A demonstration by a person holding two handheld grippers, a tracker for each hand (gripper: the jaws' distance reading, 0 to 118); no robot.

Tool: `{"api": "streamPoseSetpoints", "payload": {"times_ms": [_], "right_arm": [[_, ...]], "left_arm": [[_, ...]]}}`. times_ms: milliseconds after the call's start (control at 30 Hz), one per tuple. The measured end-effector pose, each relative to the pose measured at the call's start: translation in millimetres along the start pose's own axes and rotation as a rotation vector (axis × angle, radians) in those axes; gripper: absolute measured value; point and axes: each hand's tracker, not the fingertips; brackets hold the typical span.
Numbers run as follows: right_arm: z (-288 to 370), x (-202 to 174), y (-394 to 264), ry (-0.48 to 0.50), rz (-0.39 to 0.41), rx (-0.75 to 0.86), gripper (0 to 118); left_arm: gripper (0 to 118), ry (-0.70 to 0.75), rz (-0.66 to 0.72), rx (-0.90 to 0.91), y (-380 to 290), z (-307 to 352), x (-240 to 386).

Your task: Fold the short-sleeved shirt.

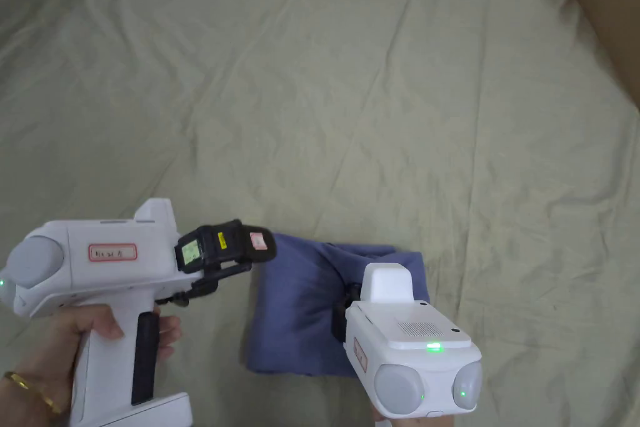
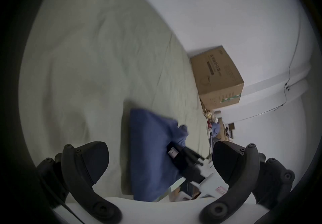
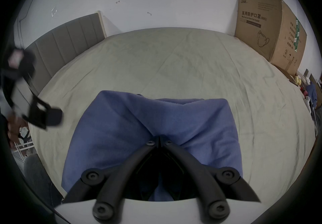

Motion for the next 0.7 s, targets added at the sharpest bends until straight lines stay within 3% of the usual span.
{"api": "streamPoseSetpoints", "payload": {"times_ms": [200,400,433,467,500,533,600,700], "right_arm": [[-1,4,1,0.017,-0.015,-0.003,0],[-1,14,3,0.055,-0.096,-0.015,0],[0,16,5,0.067,-0.114,-0.018,0],[1,18,7,0.077,-0.129,-0.019,0],[3,21,10,0.087,-0.151,-0.020,0],[8,24,14,0.095,-0.174,-0.013,0],[23,31,23,0.091,-0.197,0.047,0],[57,46,39,0.075,-0.182,0.149,0]], "left_arm": [[118,-0.080,-0.018,-0.123,-3,-35,-16],[116,-0.141,-0.030,-0.245,6,-58,-6],[108,-0.146,-0.037,-0.262,6,-62,-3],[86,-0.152,-0.032,-0.269,6,-66,-1],[86,-0.159,-0.025,-0.287,5,-71,1],[79,-0.102,-0.014,-0.303,3,-76,0],[28,0.034,-0.037,-0.304,-2,-86,0],[21,0.013,0.002,-0.271,3,-82,8]]}}
